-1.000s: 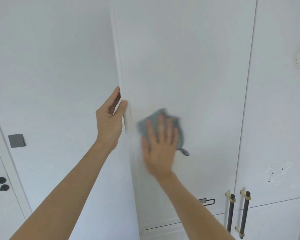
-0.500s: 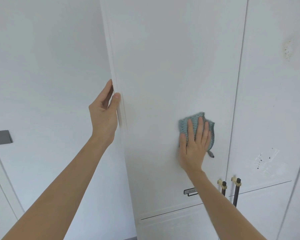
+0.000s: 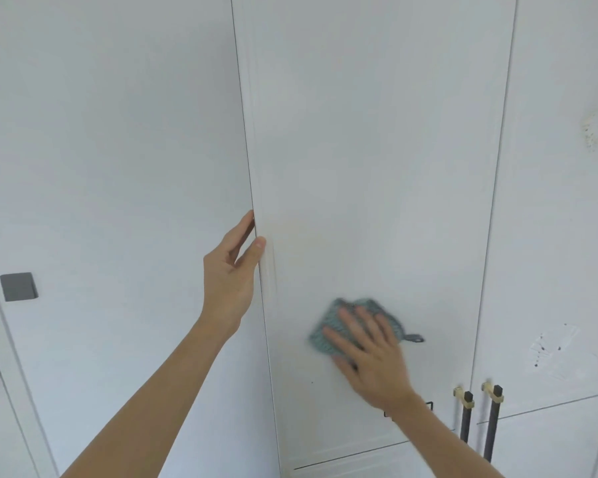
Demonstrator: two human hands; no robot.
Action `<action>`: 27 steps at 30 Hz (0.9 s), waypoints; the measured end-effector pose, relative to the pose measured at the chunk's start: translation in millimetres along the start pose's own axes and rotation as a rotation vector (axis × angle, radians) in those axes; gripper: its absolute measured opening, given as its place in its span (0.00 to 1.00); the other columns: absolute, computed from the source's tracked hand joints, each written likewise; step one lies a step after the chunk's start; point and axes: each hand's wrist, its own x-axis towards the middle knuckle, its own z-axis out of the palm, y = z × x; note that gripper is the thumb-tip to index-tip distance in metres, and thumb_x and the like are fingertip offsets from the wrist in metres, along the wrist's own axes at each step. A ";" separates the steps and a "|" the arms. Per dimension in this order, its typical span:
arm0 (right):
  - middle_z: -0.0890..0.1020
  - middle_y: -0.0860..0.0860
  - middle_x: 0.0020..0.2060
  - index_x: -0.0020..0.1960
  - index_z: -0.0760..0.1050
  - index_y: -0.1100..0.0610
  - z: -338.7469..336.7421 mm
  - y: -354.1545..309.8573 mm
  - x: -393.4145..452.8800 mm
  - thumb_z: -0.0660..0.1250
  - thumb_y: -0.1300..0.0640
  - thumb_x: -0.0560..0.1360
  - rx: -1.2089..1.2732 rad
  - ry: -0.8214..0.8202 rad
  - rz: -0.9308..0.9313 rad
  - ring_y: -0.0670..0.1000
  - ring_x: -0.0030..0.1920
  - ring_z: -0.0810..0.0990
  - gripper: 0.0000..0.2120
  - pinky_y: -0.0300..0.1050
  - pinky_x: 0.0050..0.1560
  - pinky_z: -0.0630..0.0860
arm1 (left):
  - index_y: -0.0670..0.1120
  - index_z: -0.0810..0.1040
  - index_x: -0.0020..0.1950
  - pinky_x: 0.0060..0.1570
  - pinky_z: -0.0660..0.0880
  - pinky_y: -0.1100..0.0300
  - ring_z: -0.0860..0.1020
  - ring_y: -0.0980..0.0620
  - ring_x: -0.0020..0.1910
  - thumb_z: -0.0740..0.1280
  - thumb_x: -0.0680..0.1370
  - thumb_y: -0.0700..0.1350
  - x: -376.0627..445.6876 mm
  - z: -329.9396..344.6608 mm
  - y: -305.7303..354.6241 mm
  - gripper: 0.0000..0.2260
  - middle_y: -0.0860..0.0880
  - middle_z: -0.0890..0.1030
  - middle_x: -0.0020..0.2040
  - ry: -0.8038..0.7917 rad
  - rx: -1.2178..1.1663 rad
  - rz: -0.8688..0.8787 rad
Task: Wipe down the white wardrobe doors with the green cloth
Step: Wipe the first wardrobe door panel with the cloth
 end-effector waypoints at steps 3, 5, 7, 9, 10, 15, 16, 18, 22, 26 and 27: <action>0.52 0.48 0.83 0.80 0.61 0.48 -18.8 42.7 26.8 0.49 0.42 0.86 0.032 0.140 0.446 0.55 0.83 0.49 0.25 0.57 0.81 0.50 | 0.57 0.77 0.71 0.68 0.71 0.71 0.74 0.66 0.71 0.67 0.84 0.39 -7.1 4.9 -1.7 0.18 0.64 0.80 0.69 0.036 -0.022 -0.005; 0.51 0.50 0.83 0.82 0.56 0.50 -30.2 46.9 67.7 0.47 0.42 0.85 0.129 0.284 0.824 0.56 0.83 0.48 0.28 0.59 0.80 0.49 | 0.59 0.76 0.70 0.64 0.71 0.74 0.73 0.68 0.70 0.66 0.85 0.39 -10.3 7.4 -0.8 0.18 0.65 0.79 0.68 0.059 -0.013 0.004; 0.52 0.51 0.83 0.83 0.54 0.50 -35.8 39.2 112.8 0.44 0.41 0.84 0.206 0.444 1.131 0.57 0.83 0.49 0.30 0.60 0.79 0.49 | 0.60 0.76 0.69 0.61 0.70 0.77 0.73 0.71 0.68 0.66 0.85 0.39 -11.0 8.1 0.2 0.18 0.66 0.78 0.68 0.063 0.019 0.024; 0.54 0.53 0.83 0.83 0.55 0.50 -34.9 19.8 145.7 0.44 0.42 0.84 0.171 0.516 1.187 0.58 0.82 0.50 0.29 0.60 0.79 0.51 | 0.61 0.75 0.68 0.59 0.70 0.78 0.73 0.73 0.67 0.65 0.85 0.40 -10.6 7.7 0.2 0.18 0.66 0.77 0.68 0.059 0.048 0.045; 0.54 0.53 0.83 0.83 0.54 0.50 -32.2 8.5 153.1 0.46 0.43 0.85 0.141 0.509 1.095 0.58 0.82 0.51 0.28 0.60 0.80 0.50 | 0.61 0.75 0.68 0.59 0.70 0.78 0.73 0.73 0.67 0.65 0.85 0.40 -10.1 9.2 -0.5 0.18 0.66 0.77 0.68 0.061 0.059 0.058; 0.58 0.53 0.82 0.80 0.62 0.47 -17.9 -14.6 87.7 0.56 0.47 0.85 0.045 0.163 0.248 0.59 0.82 0.54 0.24 0.61 0.80 0.52 | 0.60 0.74 0.72 0.66 0.70 0.72 0.72 0.67 0.71 0.64 0.86 0.43 -10.9 15.1 -8.9 0.18 0.65 0.76 0.70 0.089 0.090 0.085; 0.59 0.51 0.81 0.79 0.64 0.46 -15.8 0.6 60.6 0.57 0.46 0.85 0.007 0.101 0.120 0.58 0.82 0.55 0.23 0.61 0.79 0.55 | 0.58 0.74 0.74 0.69 0.70 0.67 0.72 0.66 0.72 0.64 0.87 0.43 -11.4 15.9 -11.6 0.18 0.64 0.76 0.71 0.102 0.090 0.090; 0.58 0.48 0.82 0.80 0.62 0.42 -19.8 38.7 14.3 0.55 0.43 0.86 -0.064 0.011 0.032 0.56 0.82 0.55 0.23 0.62 0.78 0.58 | 0.53 0.74 0.77 0.72 0.70 0.60 0.72 0.63 0.73 0.63 0.87 0.44 -12.3 19.5 -16.4 0.18 0.61 0.76 0.73 0.131 0.090 0.093; 0.47 0.47 0.83 0.83 0.49 0.41 -40.6 86.4 17.7 0.47 0.41 0.86 0.016 0.066 0.448 0.54 0.83 0.45 0.26 0.61 0.80 0.49 | 0.53 0.73 0.78 0.75 0.69 0.56 0.72 0.64 0.73 0.62 0.87 0.44 -12.5 26.6 -21.1 0.19 0.61 0.75 0.74 0.170 0.080 0.090; 0.45 0.51 0.83 0.82 0.43 0.45 -62.3 85.4 115.6 0.45 0.43 0.86 0.146 0.295 0.883 0.54 0.83 0.42 0.27 0.63 0.80 0.45 | 0.53 0.73 0.78 0.75 0.69 0.55 0.72 0.64 0.73 0.62 0.87 0.44 -12.2 25.1 -20.3 0.18 0.62 0.75 0.74 0.154 0.064 0.084; 0.47 0.53 0.83 0.83 0.45 0.48 -64.1 80.6 139.1 0.45 0.44 0.86 0.111 0.309 0.893 0.56 0.83 0.44 0.28 0.63 0.80 0.46 | 0.53 0.74 0.78 0.75 0.68 0.55 0.73 0.64 0.73 0.63 0.87 0.43 -11.8 23.8 -20.6 0.18 0.62 0.75 0.74 0.150 0.059 0.082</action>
